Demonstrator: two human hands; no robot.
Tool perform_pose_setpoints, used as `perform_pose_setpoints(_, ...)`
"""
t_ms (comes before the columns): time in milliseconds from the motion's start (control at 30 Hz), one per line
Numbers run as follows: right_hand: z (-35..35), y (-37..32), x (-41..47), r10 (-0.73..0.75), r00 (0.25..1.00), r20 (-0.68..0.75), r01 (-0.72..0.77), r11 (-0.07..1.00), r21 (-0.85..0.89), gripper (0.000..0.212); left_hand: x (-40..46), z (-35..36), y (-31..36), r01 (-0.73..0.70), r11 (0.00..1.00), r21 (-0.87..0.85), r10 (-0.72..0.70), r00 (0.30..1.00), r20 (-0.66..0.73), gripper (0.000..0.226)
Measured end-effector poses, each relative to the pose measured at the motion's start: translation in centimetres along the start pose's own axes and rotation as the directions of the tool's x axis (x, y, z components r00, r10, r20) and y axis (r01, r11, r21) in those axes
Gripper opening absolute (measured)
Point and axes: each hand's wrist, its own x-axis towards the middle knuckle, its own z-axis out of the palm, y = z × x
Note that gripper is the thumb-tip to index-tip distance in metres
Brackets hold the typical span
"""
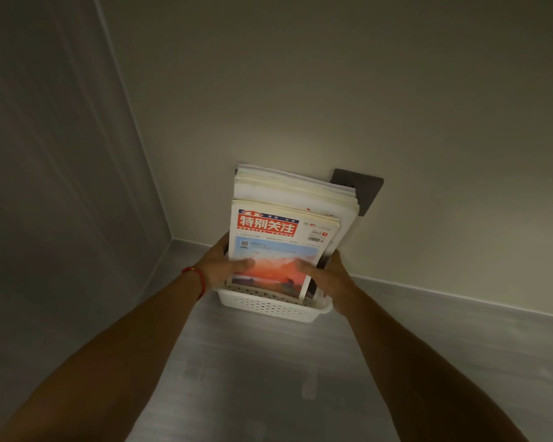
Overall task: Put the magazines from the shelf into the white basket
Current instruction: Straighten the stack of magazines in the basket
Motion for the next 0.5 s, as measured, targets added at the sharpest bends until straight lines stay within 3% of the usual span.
perform_pose_setpoints(167, 0.4, 0.9, 0.5, -0.043, 0.995, -0.086, 0.046, 0.998, 0.036, 0.074, 0.1, -0.1, -0.1, -0.065, 0.998, -0.012, 0.066, 0.996, 0.066, 0.068)
perform_pose_setpoints(500, 0.0, 3.4, -3.7, -0.108, 0.993, -0.054, 0.11, 0.994, 0.023, 0.069, -6.4, 3.7, -2.1, -0.112, 0.994, -0.005, 0.108, 0.972, -0.209, 0.061)
